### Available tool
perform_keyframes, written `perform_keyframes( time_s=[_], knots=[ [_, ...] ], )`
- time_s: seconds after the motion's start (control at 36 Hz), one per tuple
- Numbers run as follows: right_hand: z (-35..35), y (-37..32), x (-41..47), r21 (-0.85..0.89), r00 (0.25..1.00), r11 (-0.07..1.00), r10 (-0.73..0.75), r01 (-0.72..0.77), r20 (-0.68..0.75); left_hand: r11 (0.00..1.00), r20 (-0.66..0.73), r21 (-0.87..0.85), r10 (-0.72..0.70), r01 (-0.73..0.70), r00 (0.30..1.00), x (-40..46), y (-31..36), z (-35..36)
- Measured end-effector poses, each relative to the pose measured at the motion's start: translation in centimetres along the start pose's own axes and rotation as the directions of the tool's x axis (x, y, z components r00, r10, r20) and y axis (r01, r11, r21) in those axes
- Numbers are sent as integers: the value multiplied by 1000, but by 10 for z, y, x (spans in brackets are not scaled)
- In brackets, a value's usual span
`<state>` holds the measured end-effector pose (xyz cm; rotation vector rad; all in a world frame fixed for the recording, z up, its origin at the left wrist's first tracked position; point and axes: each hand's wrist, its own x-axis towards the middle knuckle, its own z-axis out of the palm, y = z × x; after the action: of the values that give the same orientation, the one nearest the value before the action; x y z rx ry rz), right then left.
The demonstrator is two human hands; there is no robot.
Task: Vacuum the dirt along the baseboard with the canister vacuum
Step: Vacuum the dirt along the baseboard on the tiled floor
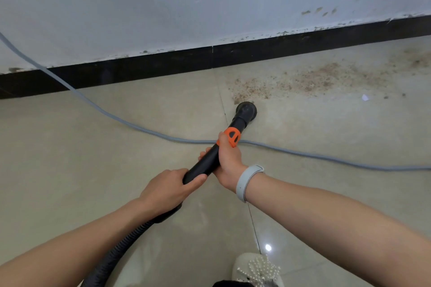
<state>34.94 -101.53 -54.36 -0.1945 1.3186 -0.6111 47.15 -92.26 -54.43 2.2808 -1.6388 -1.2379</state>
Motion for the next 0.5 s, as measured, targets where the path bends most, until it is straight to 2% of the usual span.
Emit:
perform_keyframes(
  time_s=[0.22,0.39,0.5],
  knots=[
    [-25,-32,10,85,998,995,-39,44,-59,987,81,139,70,-81,994,30,40,-4],
    [-28,-60,9,214,997,977,2,15,-77,954,114,265,115,-142,987,49,71,-27],
    [-32,-81,5,241,995,971,24,-1,-93,937,152,298,145,-185,978,54,94,-39]
  ],
)
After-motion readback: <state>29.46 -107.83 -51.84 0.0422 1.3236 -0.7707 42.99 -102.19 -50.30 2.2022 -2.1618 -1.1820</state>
